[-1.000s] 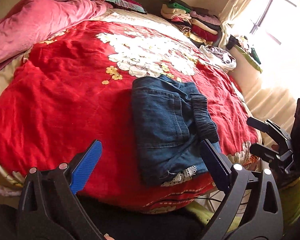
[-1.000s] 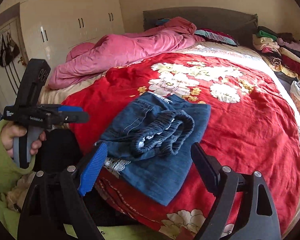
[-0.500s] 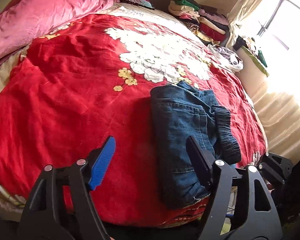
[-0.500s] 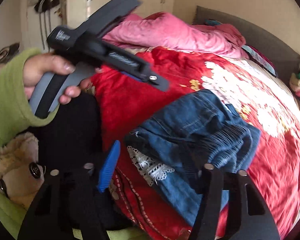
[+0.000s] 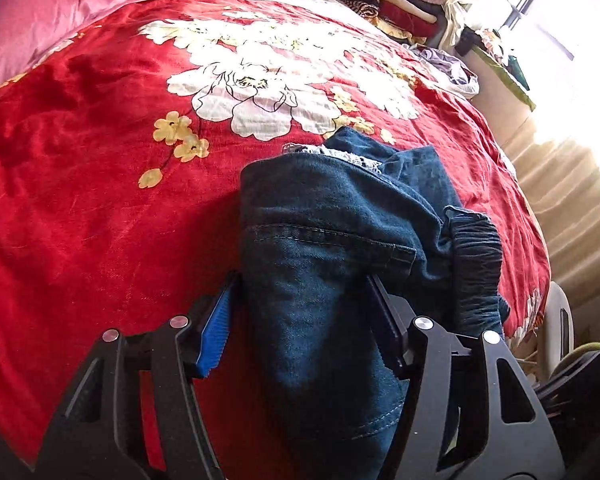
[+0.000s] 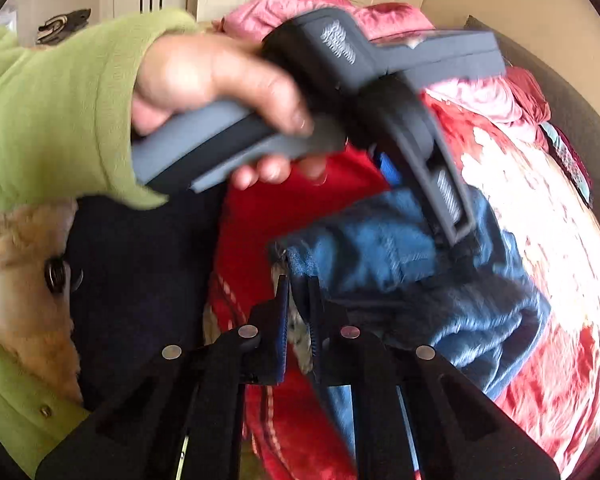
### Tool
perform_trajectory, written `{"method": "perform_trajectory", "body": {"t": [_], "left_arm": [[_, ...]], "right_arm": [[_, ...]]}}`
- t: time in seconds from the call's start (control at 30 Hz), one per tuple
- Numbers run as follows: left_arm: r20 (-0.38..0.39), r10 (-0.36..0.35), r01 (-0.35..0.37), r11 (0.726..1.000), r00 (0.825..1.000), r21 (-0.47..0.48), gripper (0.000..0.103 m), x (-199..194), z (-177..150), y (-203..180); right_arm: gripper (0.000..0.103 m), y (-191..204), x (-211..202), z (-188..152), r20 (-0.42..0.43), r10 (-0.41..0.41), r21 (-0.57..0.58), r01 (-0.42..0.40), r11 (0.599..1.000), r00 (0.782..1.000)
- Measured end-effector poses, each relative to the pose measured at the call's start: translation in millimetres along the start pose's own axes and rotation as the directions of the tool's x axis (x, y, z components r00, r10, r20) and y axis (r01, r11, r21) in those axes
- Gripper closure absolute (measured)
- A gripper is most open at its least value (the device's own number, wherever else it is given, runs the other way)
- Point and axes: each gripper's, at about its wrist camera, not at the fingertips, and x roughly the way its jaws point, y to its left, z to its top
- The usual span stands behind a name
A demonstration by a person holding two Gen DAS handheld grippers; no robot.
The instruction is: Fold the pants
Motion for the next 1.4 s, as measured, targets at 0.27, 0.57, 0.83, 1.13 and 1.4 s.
{"method": "perform_trajectory", "body": {"t": [0.27,0.57,0.83,1.13,1.4], "left_arm": [[0.031,-0.036,0.036,0.999,0.999,0.006,0.047,-2,-3,6],[0.051,-0.023,0.021,0.999,0.998,0.043,0.047,-6,-5,1],[0.065,-0.009,0.005,0.998,0.998,0.056,0.046,-9,-5,-3],[0.096,-0.003,-0.004,0.998,0.995,0.07,0.042,-20,-6,-9],[0.137,0.005,-0.017,0.996,0.991,0.084,0.038,-35,-6,-14]], "right_arm": [[0.091,-7,22,-10,-0.014,0.019,0.13,-0.017,0.991,1.0],[0.08,-12,30,4,-0.028,0.019,0.174,-0.014,0.985,0.999],[0.068,-7,23,5,-0.003,0.025,0.203,-0.024,0.979,1.0],[0.064,-13,8,8,0.055,0.029,0.261,-0.043,0.964,0.998],[0.06,-18,-21,1,0.113,0.008,0.299,-0.041,0.953,0.994]]}}
